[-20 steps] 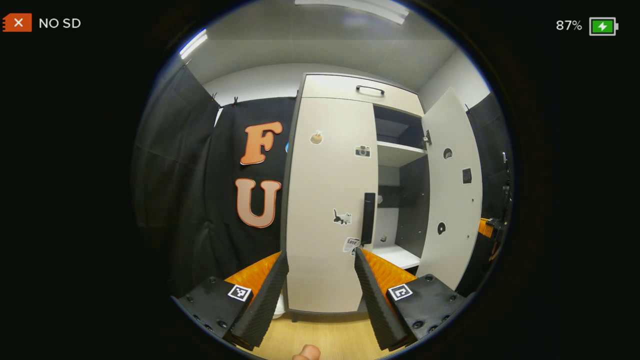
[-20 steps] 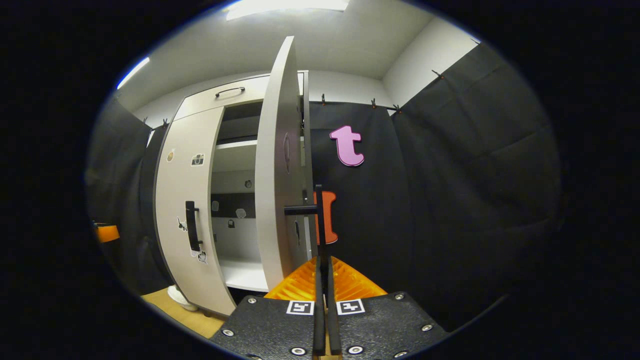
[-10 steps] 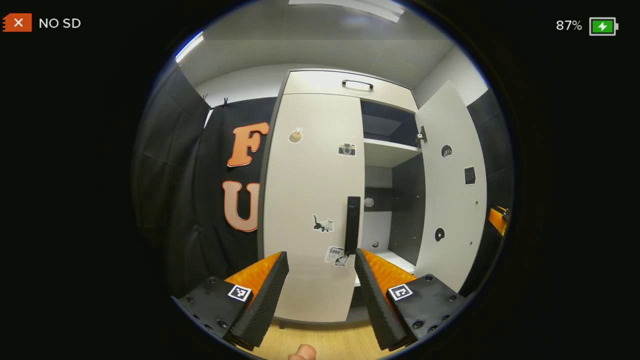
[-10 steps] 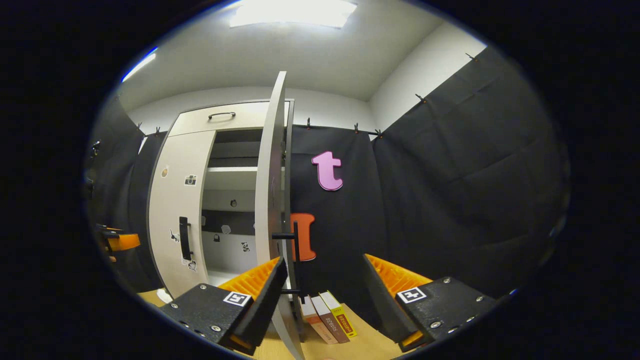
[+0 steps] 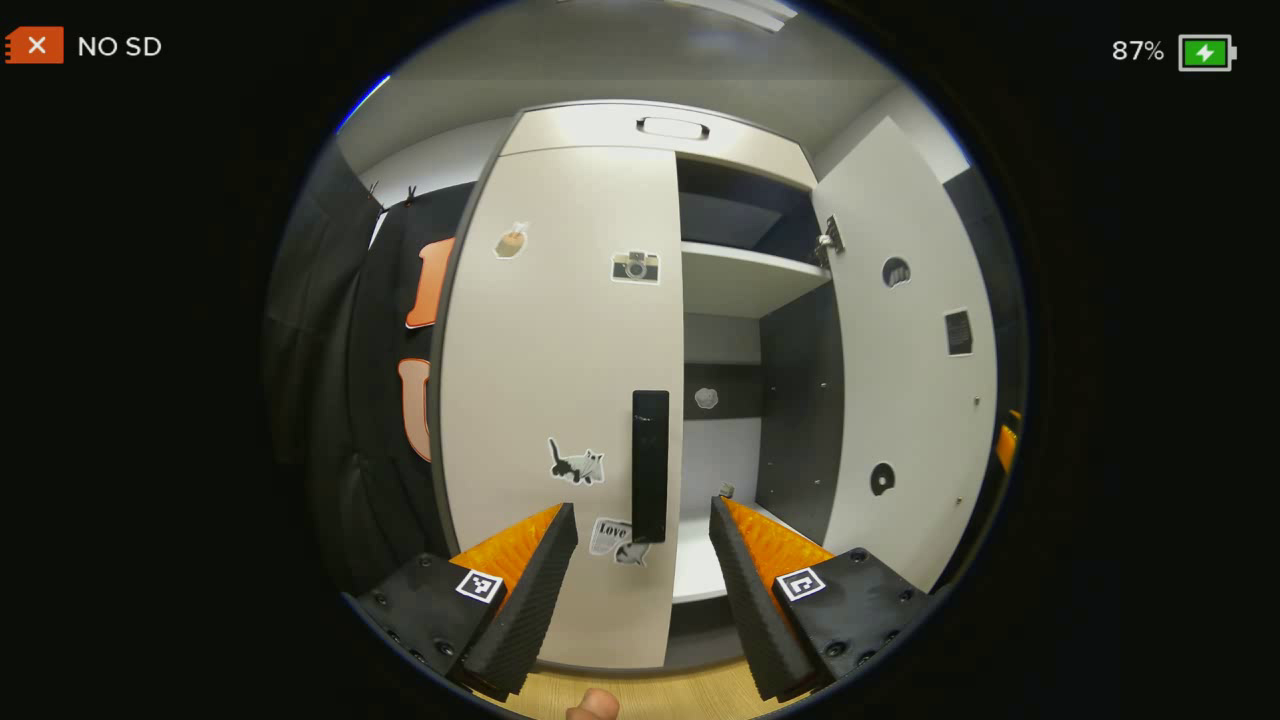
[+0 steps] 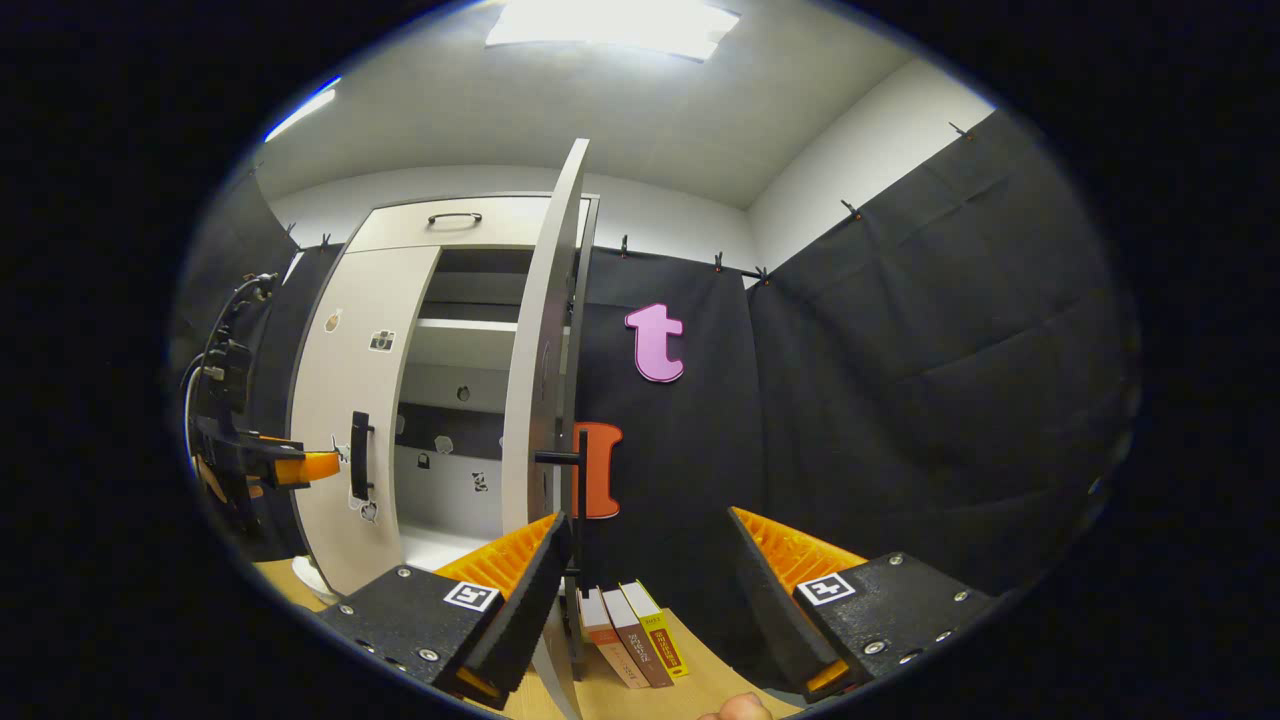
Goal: Open the right door of the double-door shoe cabinet with the right hand, and open the left door with the left hand.
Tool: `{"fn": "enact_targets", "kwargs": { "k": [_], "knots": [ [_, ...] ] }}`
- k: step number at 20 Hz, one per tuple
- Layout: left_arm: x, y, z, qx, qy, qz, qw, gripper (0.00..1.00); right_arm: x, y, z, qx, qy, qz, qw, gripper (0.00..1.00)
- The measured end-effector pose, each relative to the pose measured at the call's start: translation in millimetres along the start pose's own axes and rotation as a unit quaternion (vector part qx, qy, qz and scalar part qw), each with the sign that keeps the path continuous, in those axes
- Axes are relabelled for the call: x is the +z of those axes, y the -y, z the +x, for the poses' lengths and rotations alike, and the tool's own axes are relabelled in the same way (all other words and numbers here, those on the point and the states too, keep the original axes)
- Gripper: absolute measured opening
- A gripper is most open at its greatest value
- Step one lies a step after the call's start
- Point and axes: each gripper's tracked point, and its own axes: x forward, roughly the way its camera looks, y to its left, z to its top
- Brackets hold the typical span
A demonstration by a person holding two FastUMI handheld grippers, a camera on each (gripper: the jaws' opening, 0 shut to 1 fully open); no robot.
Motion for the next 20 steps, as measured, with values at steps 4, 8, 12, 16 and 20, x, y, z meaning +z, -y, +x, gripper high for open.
{"fn": "enact_targets", "kwargs": {
  "k": [4, 8, 12, 16, 20],
  "knots": [
    [-7.1, 0.3, 33.8, 0.003, -0.001, -0.018, 1.0, 0.81, 3.9, -7.2, 0.9, 0.021, 0.016, 0.004, 1.0, 0.93],
    [-13.9, -13.0, 57.4, 0.028, 0.005, -0.019, 0.999, 0.81, 4.3, -9.5, 3.0, 0.03, 0.024, -0.009, 0.999, 0.92],
    [-22.4, -14.4, 64.2, 0.025, -0.009, -0.016, 1.0, 0.81, 0.7, -14.8, 4.2, 0.039, 0.022, -0.006, 0.999, 0.93],
    [-24.7, -8.4, 68.1, 0.004, -0.016, -0.008, 1.0, 0.68, -6.6, -20.8, 4.8, 0.045, 0.009, -0.006, 0.999, 0.93],
    [-24.9, 2.8, 67.2, -0.016, -0.007, 0.009, 1.0, 0.33, -8.4, -22.1, 3.4, 0.043, 0.007, -0.004, 0.999, 0.93]
  ]
}}
